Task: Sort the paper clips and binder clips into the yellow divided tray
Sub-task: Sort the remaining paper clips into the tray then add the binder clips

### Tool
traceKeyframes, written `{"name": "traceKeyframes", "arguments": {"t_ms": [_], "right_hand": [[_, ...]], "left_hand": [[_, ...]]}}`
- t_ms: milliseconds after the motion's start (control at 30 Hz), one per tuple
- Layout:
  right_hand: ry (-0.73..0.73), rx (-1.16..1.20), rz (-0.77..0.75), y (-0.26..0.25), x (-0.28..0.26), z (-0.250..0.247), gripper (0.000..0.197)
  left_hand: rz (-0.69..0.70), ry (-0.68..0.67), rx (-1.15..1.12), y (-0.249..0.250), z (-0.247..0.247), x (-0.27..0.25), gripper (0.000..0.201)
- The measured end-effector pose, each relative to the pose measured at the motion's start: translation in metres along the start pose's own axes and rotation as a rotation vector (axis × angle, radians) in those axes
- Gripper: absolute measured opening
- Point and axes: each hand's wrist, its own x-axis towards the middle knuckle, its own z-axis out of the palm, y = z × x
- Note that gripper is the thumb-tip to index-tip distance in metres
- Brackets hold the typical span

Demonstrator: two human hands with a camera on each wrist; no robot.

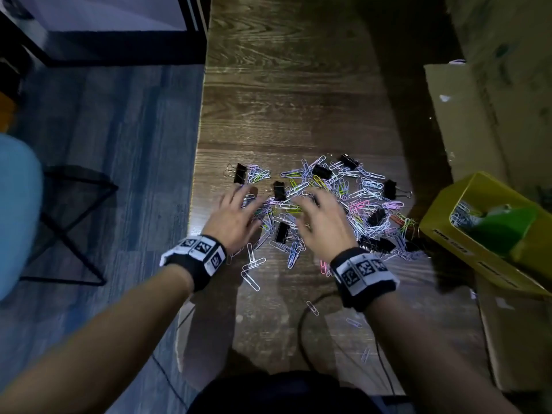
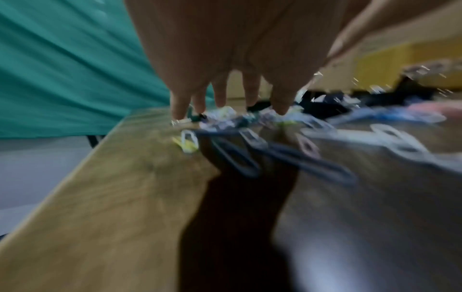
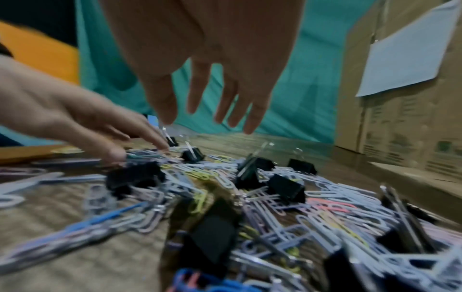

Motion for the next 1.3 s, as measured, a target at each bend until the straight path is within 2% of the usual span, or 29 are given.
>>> {"name": "traceKeyframes", "arguments": {"t_ms": [67,133,200,367,500,567,633,700,767,800,833,933,1000,1067,1133,1167,1233,1300], "right_hand": [[-0.161,-0.023,-0.137,-0.011,-0.007,0.008,0.035],[-0.287,-0.064,-0.195,-0.016,-0.013,0.016,0.033],[-0.359,-0.116,-0.185,-0.013,-0.016,0.020,0.036],[-0.304,-0.170,-0.095,0.010,-0.012,0.013,0.036],[-0.310,-0.161,-0.068,0.024,-0.005,0.004,0.042],[-0.295,-0.104,-0.096,0.028,-0.007,-0.002,0.043],[-0.241,-0.026,-0.121,0.027,-0.016,-0.012,0.040],[-0.221,0.057,-0.088,0.028,-0.035,-0.023,0.031],[-0.235,0.118,-0.028,0.034,-0.057,-0.034,0.015],[-0.290,0.108,0.025,0.038,-0.068,-0.038,0.008],[-0.384,0.082,0.095,0.043,-0.078,-0.042,0.009],[-0.720,0.020,0.315,0.071,-0.109,-0.033,0.019],[-0.849,-0.032,0.340,0.089,-0.127,-0.015,0.025],[-0.922,-0.033,0.369,0.092,-0.141,-0.005,0.019],[-0.993,-0.022,0.350,0.088,-0.152,0.007,0.031],[-0.983,-0.050,0.306,0.084,-0.154,0.010,0.032],[-0.841,-0.112,0.207,0.077,-0.152,0.012,0.023],[-0.729,-0.093,0.167,0.072,-0.147,0.015,0.025]], "left_hand": [[-0.012,-0.133,0.087,0.003,0.016,-0.014,0.056],[-0.013,-0.155,0.113,0.008,0.028,-0.031,0.058],[-0.023,-0.165,0.112,0.015,0.037,-0.047,0.060],[-0.028,-0.153,0.076,0.049,0.057,-0.080,0.058],[0.163,-0.200,0.096,0.084,0.068,-0.090,0.055],[0.203,-0.165,0.040,0.084,0.062,-0.085,0.052],[0.112,-0.072,-0.018,0.070,0.049,-0.071,0.052],[-0.049,-0.012,-0.071,0.045,0.038,-0.055,0.056],[-0.204,-0.039,-0.085,0.024,0.029,-0.045,0.061],[-0.245,-0.081,-0.065,0.018,0.029,-0.042,0.061],[-0.255,-0.123,-0.044,0.017,0.030,-0.043,0.062],[-0.170,-0.162,0.003,0.035,0.044,-0.055,0.071],[-0.092,-0.163,0.060,0.059,0.058,-0.068,0.072],[-0.046,-0.162,0.064,0.085,0.074,-0.079,0.071],[-0.026,-0.191,0.023,0.114,0.083,-0.086,0.071],[-0.013,-0.201,0.007,0.127,0.087,-0.088,0.070],[0.032,-0.241,-0.008,0.149,0.094,-0.089,0.067],[0.086,-0.293,-0.030,0.166,0.094,-0.088,0.065]]}}
